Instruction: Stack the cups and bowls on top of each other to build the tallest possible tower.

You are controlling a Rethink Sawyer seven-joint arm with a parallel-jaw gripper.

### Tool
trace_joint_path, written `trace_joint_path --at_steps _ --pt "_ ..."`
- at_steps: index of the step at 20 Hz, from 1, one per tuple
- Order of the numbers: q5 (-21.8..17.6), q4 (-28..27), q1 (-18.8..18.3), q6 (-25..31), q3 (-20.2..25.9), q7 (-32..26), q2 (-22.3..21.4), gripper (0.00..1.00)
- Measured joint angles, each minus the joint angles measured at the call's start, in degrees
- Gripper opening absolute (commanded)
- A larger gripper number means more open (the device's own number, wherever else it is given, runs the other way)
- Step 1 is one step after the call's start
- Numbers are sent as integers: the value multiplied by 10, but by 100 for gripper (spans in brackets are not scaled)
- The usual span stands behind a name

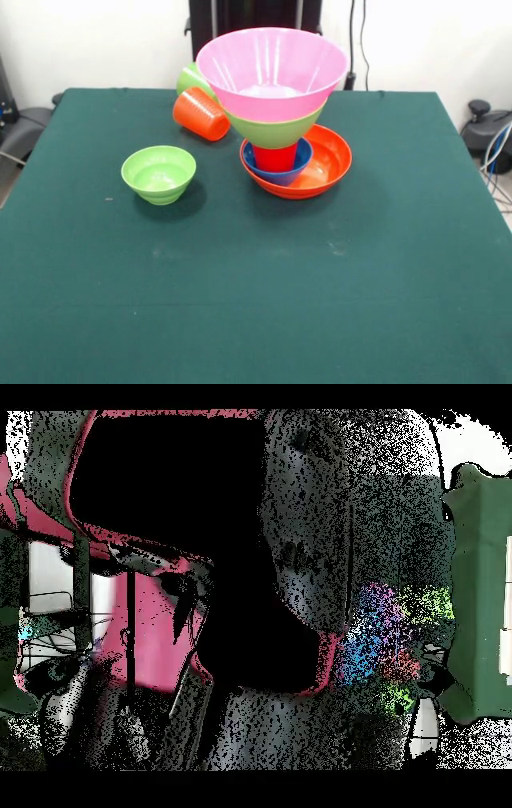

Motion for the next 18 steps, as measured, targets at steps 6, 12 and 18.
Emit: trace_joint_path --at_steps 6,12,18 --pt "-25 41 -38 -87 4 -107 -33 0" --pt "-32 51 -53 -111 8 -129 -35 0" --pt "-32 66 -56 -119 14 -129 -38 0"
